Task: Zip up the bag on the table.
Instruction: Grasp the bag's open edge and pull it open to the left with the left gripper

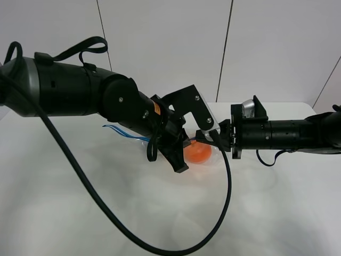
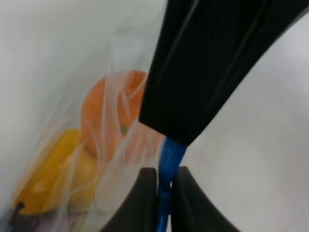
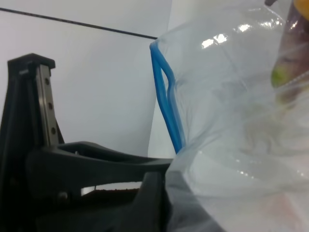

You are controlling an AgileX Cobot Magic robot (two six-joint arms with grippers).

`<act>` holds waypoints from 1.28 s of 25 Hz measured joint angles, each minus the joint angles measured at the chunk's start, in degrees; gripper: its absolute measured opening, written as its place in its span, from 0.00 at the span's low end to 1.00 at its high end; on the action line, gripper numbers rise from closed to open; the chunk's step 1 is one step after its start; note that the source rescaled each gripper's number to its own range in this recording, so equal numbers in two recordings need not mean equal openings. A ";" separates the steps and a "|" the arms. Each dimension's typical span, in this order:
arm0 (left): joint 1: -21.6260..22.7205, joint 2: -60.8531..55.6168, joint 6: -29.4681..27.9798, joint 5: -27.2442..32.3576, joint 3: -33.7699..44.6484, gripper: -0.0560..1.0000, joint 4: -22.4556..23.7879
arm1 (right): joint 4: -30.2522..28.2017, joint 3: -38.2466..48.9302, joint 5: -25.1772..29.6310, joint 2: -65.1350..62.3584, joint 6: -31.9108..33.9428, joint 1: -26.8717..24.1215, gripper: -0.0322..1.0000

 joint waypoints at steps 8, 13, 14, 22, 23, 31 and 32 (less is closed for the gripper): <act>4.01 0.00 0.13 3.22 -0.05 0.05 0.18 | 0.43 0.00 -0.22 0.00 -0.11 0.00 0.03; 6.46 0.00 0.23 4.14 -0.05 0.05 1.88 | 0.43 0.00 -0.22 0.00 -0.27 0.00 0.03; 6.92 0.00 0.23 4.16 -0.05 0.05 1.95 | 0.43 0.00 -0.22 0.00 -0.27 0.00 0.03; 11.21 0.00 0.23 5.33 -0.05 0.05 4.45 | 0.53 0.00 -0.22 0.00 -0.51 0.00 0.03; 11.75 0.00 0.23 5.65 -0.05 0.05 5.34 | 0.53 0.00 -0.22 0.00 -0.56 0.00 0.03; 15.72 0.00 0.18 7.10 -0.05 0.05 8.09 | 0.53 0.00 -0.22 0.00 -0.95 0.00 0.03; 16.27 0.00 0.18 7.10 -0.05 0.05 8.09 | 0.53 0.00 -0.22 0.00 -0.95 0.00 0.03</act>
